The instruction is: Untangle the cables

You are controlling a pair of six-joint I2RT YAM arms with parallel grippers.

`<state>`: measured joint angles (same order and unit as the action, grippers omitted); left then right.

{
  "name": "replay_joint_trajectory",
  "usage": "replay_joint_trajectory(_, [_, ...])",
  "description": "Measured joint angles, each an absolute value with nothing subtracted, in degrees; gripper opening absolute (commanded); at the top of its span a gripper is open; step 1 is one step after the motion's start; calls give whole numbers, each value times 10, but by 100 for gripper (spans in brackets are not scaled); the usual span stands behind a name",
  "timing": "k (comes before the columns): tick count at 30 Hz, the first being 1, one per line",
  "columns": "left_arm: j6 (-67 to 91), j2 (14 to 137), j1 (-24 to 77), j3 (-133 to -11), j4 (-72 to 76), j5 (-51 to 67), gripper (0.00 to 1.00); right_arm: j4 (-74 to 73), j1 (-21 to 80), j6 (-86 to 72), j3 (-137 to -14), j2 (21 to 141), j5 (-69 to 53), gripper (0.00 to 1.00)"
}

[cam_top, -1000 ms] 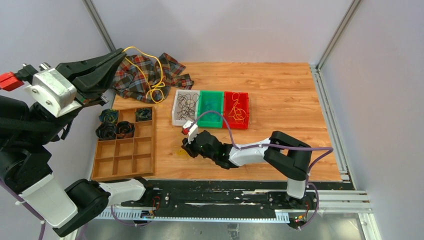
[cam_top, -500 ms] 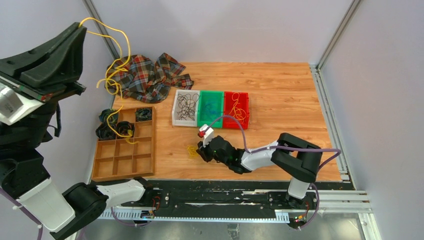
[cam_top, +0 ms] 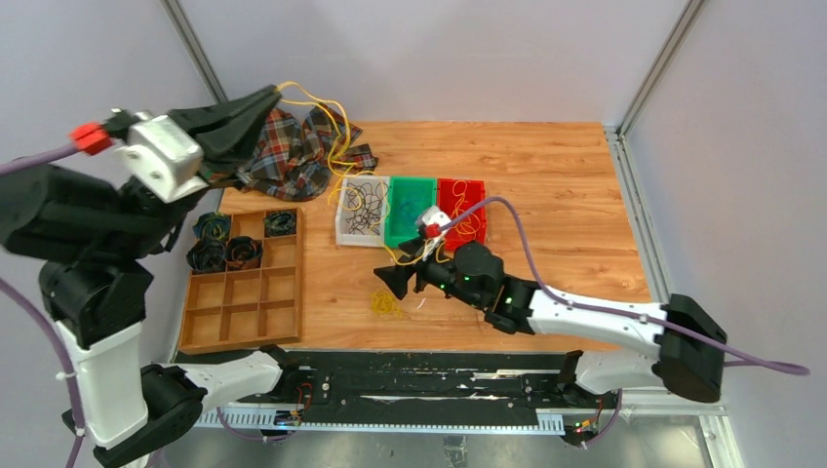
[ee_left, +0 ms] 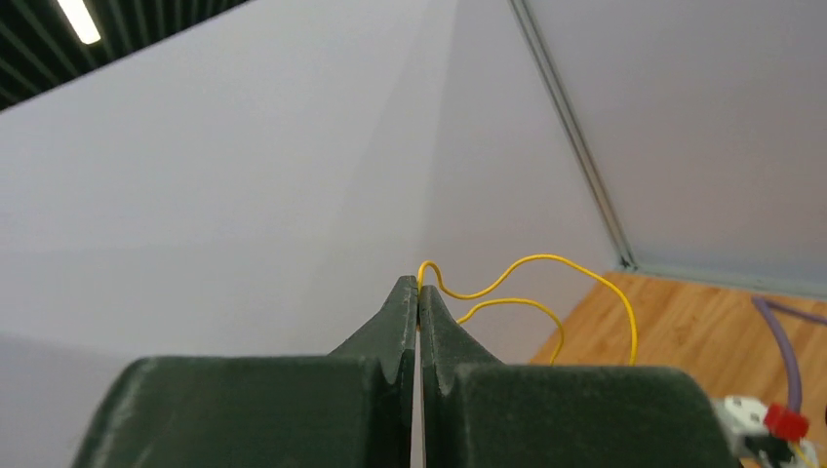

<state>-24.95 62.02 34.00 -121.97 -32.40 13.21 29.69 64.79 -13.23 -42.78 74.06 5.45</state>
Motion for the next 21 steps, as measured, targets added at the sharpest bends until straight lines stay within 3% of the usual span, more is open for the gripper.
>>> replay_joint_trajectory(9, [-248,617,340,-1134,-361,176,0,245,648,-81,-436,610,82,77])
replay_joint_trajectory(21, [-232,623,340,-1149,-260,114,0,205,637,-74,-330,667,188,83])
